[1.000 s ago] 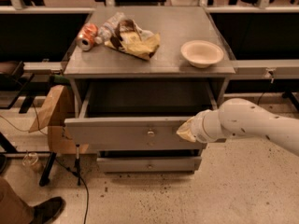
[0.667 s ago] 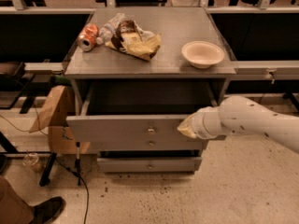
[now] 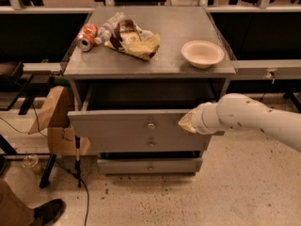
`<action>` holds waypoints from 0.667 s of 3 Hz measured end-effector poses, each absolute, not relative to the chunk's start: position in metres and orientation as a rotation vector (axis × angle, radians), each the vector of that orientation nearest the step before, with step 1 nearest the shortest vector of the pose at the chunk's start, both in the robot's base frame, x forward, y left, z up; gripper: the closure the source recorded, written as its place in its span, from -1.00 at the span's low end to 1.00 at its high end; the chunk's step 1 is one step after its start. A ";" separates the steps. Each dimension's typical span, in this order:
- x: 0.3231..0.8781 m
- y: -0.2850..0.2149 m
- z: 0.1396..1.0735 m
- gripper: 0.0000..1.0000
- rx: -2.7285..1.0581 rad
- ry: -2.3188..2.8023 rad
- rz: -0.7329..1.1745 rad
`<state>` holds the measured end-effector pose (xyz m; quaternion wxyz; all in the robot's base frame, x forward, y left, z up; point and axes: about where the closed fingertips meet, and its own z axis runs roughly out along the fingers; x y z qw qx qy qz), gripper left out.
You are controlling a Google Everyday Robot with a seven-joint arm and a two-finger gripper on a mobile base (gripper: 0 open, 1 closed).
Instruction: Close top drawer
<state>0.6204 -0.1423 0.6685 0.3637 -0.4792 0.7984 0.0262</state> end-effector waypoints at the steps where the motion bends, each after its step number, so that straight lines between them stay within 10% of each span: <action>1: 0.633 -0.143 0.673 1.00 -1.224 2.043 0.047; 2: 0.648 -0.143 0.677 1.00 -1.214 2.030 0.026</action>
Offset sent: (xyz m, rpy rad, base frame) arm 0.1879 0.0025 0.0543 -0.0472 -0.2435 -0.0908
